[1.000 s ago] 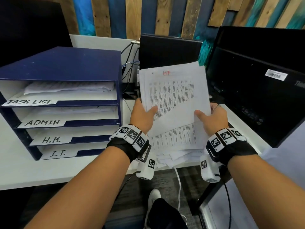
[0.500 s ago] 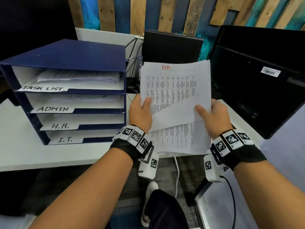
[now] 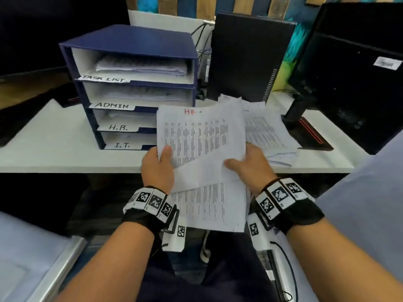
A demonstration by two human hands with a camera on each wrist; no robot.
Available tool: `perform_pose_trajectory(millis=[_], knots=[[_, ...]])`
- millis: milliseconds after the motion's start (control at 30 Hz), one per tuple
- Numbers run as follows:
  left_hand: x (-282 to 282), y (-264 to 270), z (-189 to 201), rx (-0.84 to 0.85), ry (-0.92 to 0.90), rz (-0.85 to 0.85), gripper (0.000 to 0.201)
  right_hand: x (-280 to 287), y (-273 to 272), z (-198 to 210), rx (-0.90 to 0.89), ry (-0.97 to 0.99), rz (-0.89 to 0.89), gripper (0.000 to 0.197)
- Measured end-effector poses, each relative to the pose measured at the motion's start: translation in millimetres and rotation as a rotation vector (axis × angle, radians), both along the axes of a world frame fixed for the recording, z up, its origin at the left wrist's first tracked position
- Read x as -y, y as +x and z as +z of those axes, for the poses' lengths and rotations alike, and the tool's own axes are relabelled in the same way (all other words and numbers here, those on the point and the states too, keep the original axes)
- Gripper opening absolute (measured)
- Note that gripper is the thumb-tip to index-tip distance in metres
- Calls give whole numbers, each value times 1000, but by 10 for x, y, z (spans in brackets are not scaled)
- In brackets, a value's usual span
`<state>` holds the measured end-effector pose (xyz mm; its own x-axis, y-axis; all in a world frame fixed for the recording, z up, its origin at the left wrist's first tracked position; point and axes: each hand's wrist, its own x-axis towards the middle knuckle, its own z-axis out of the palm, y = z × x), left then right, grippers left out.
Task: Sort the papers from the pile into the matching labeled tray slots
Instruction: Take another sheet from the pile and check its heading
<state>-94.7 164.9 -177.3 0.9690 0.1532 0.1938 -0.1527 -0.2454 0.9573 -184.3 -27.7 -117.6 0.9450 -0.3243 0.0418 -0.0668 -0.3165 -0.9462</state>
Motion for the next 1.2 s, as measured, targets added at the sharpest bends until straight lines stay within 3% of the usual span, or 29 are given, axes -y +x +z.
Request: perform_pose_trajectory(millis=[200,500,733,900,1000,1100,1200], knots=[[-832,70,-15,-136,190,200,41,-638,285,-329,-76,35,131,31],[-1289,580,382,-156,206,225,40,-947,554,-641,-185,188,125,12],[-1291,663,590,-164,112,70,46,-976,874,-466,-79,266,-90,11],[-1512,604,497,-333,-76,-73,7,-1035,1211,-275,-72,320,-150,7],[-1530,697,457,-255,-29,19,5,-1053,1281,-152,-104,334,-175,4],[-1416,801,543,-195,35,130,4,-1062,1139,-46,-219,411,-147,14],[-1222,881,640,-174,44,244,15,-1071,1067,-47,-246,321,-125,9]])
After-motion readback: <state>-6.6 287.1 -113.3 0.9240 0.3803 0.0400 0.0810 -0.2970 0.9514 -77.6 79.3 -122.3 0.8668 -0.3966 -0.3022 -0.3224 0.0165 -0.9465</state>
